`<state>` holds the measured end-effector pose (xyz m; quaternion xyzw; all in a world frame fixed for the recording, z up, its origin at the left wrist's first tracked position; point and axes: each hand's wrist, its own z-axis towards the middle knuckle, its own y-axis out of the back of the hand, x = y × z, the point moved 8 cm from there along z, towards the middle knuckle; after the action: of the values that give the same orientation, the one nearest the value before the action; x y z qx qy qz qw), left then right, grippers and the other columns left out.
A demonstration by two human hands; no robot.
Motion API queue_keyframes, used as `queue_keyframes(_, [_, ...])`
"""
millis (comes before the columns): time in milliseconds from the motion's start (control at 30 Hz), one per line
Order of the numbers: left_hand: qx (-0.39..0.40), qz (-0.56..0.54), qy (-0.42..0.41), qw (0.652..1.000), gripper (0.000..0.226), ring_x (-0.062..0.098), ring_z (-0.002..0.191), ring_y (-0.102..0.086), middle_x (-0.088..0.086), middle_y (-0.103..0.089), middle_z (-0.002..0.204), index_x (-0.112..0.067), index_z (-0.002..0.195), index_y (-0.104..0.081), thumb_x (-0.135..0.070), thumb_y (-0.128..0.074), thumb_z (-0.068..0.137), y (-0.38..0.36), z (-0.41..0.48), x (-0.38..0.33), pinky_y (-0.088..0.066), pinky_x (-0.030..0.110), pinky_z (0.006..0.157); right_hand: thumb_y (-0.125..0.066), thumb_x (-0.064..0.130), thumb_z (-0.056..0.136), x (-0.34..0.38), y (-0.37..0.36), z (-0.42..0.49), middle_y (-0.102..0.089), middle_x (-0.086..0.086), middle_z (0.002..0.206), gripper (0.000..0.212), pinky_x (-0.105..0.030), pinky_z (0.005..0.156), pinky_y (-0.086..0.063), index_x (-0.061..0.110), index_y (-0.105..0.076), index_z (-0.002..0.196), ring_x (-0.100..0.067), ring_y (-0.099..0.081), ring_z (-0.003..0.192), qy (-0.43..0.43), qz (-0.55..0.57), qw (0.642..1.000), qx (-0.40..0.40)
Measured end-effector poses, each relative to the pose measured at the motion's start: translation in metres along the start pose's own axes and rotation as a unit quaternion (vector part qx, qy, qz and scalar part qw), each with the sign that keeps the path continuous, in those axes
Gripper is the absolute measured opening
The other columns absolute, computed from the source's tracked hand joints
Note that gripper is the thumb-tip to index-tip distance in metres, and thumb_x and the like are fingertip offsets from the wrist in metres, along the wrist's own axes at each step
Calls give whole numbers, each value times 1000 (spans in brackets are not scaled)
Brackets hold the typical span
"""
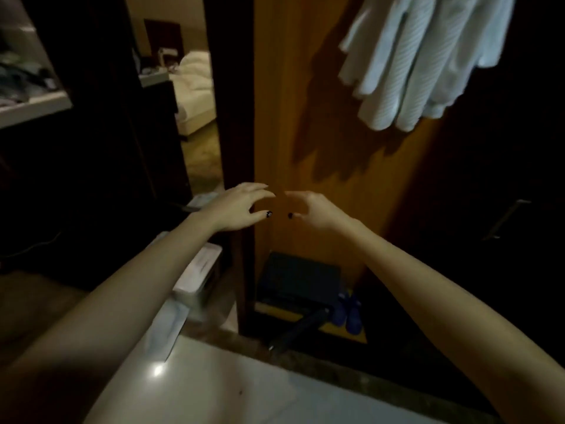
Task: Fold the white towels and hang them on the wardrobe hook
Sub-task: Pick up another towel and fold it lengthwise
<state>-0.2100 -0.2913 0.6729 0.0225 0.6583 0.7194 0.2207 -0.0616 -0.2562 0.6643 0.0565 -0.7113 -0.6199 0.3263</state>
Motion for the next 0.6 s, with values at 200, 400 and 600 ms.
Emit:
queue_keyframes(200, [21,-107,149,983,53,26,135,-38,10,-36,149,-10,141,-42,-28,-57,95,-71,-138,149,-28,26,104,-56,23,96,76,-172,36,-34,-12,154,66,-42,111,-34,19,-25,154,-30,-30,142,-26,-21,990,140])
queue_keyframes(400, [88,-107,265,954,55,31,131,-42,9,-44,143,-10,140,-42,-31,-57,92,-138,-277,282,-36,40,106,-57,19,97,144,-322,49,-32,-14,155,65,-40,112,-34,14,-25,153,-32,-34,140,-37,2,975,220])
queue_keyframes(600, [145,-93,318,932,61,27,138,-31,7,-29,153,-16,149,-26,-29,-53,95,-216,-359,350,-32,39,108,-60,38,93,177,-455,74,-40,-15,150,74,-44,108,-39,20,-21,154,-35,-42,135,-56,46,964,257])
